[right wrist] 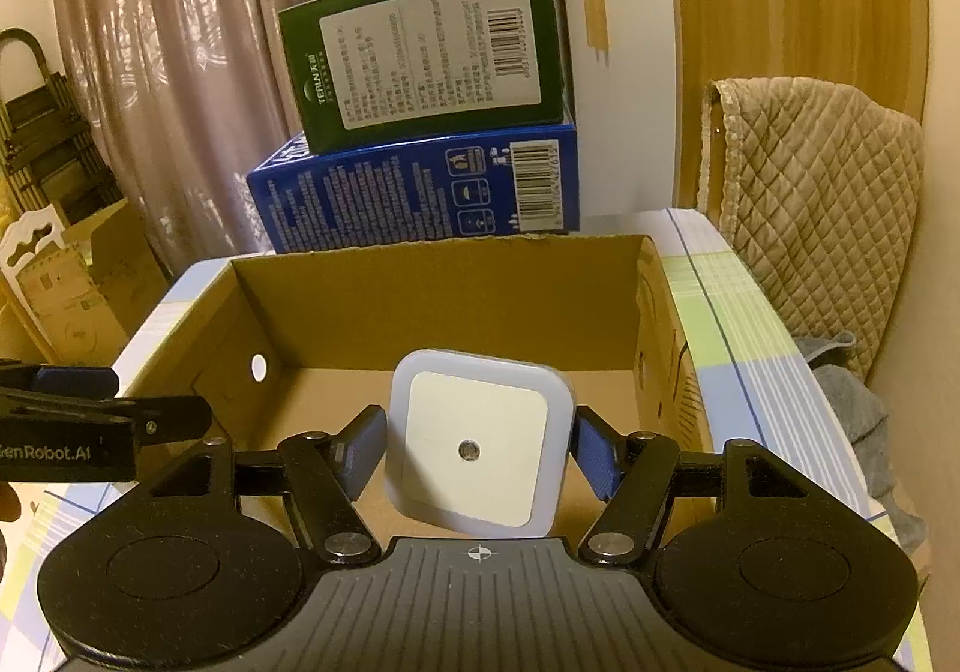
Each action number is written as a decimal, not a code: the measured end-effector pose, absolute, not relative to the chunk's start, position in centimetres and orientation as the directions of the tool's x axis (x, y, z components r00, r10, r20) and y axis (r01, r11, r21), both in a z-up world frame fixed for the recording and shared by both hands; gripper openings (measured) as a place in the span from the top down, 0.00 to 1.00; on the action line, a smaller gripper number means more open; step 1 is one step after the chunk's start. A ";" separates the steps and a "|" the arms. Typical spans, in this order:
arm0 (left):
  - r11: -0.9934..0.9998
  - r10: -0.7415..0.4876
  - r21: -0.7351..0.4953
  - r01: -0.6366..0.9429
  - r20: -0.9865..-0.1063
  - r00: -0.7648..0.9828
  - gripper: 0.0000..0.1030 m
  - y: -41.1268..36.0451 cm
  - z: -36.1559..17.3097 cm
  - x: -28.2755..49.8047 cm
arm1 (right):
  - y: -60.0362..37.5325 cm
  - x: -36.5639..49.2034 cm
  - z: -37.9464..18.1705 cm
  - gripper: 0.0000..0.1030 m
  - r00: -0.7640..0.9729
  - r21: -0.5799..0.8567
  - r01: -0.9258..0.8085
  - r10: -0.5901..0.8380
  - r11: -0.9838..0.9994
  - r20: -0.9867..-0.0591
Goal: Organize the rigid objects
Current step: 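Carry both held items into the cardboard box and open both grippers, then withdraw both grippers from the box back toward the remaining items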
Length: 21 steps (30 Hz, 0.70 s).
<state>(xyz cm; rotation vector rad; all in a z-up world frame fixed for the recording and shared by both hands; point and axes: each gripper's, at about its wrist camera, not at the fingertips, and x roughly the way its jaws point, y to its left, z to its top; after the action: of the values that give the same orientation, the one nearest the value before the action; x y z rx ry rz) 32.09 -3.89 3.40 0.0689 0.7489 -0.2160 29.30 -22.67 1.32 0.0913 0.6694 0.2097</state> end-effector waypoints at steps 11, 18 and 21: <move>0.975 -0.161 0.006 0.221 -0.668 0.727 0.19 -3.7 4.1 30.5 | -23.0 28.2 2.2 0.39 0.778 0.157 -0.154 0.218 0.976 -0.589; 0.980 -0.153 -0.001 0.199 -0.643 0.750 0.19 -3.3 5.7 27.7 | -22.8 25.2 4.5 0.39 0.803 0.151 -0.166 0.223 0.974 -0.553; 0.981 -0.157 -0.012 0.194 -0.635 0.756 0.19 -3.0 6.4 25.9 | -22.8 23.3 5.5 0.39 0.811 0.154 -0.173 0.230 0.973 -0.538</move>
<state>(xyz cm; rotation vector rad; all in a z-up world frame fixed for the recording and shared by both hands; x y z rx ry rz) 25.86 -3.04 6.43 0.0554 0.6870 -0.1913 23.34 -22.77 5.50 0.0995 0.5870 0.2154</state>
